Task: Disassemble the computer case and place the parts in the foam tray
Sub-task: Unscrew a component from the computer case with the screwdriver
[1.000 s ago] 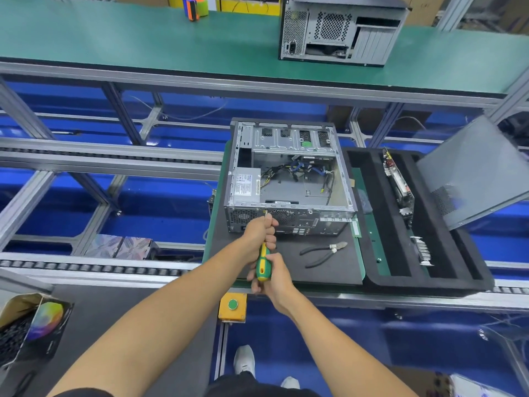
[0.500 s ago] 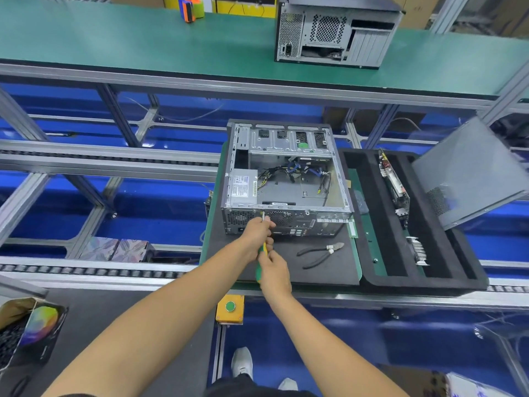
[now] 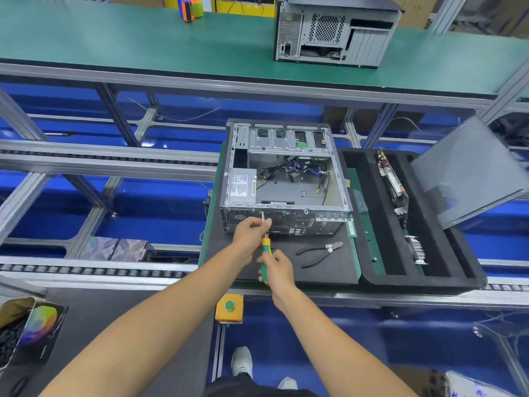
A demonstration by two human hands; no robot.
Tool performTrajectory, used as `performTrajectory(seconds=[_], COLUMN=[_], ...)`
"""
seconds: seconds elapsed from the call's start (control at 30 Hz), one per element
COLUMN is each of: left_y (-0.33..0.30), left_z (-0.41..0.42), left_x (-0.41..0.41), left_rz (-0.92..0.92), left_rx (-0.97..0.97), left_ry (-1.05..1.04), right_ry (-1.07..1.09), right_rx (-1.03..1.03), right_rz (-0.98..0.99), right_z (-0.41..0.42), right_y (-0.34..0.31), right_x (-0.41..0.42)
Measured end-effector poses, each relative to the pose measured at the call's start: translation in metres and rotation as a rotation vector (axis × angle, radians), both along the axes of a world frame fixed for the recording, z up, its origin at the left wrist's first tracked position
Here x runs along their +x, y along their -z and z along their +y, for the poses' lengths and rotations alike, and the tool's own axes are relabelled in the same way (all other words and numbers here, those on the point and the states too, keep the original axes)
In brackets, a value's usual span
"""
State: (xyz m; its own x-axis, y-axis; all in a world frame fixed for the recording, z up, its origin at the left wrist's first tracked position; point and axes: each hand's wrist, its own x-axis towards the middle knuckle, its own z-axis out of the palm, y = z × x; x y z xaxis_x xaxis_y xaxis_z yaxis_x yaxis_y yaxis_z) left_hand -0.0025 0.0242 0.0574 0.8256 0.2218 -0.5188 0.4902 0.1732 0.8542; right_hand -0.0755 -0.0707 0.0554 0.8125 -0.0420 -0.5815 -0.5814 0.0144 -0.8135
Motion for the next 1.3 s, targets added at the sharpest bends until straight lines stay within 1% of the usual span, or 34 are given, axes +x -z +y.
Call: performTrajectory(seconds=[0.07,0.1,0.17,0.23,0.33,0.4,0.5,0.63,0.73,0.8,0.97,1.13,1.3], left_y=[0.001,0.0,0.0,-0.001,-0.005,-0.006,-0.01,-0.011,-0.011,-0.011,-0.015,-0.021,-0.018], left_z=[0.002,0.002,0.002,0.002,0.004,0.006,0.006,0.005,0.008,0.011,0.013,0.009,0.008], left_x=[0.002,0.003,0.005,0.005,0.006,0.008,0.009,0.012,0.014,0.015,0.016,0.018,0.016], left_rz=[0.001,-0.004,-0.022,-0.039,-0.037,-0.017,-0.004,-0.017,-0.043,-0.035,-0.018,0.008,-0.013], left_rx=[-0.005,-0.004,-0.01,-0.042,-0.065,-0.066,-0.054,-0.086,0.05,0.074,-0.045,-0.137,-0.215], left_ry=[-0.01,-0.006,0.007,0.018,0.057,0.081,0.101,0.069,0.087,0.074,0.102,0.057,0.03], right_ry=[-0.013,-0.021,-0.016,-0.029,-0.069,-0.086,-0.079,-0.044,-0.046,-0.043,-0.039,-0.068,-0.077], right_rx=[0.0,0.028,0.142,0.265,0.409,0.446,0.438,0.305,0.259,0.256,0.364,0.502,0.54], right_rz=[0.021,0.062,0.169,0.231,0.258,0.267,0.267,0.231,0.224,0.225,0.232,0.259,0.28], right_z=[-0.001,-0.001,-0.003,-0.007,-0.011,-0.012,-0.009,-0.006,-0.004,-0.003,-0.007,-0.011,-0.015], right_y=[-0.001,-0.003,-0.007,-0.011,-0.009,-0.007,-0.003,-0.001,-0.002,-0.003,-0.007,-0.011,-0.008], right_x=[0.0,0.0,0.003,0.004,0.002,0.0,-0.001,0.003,0.005,0.005,0.004,0.005,0.008])
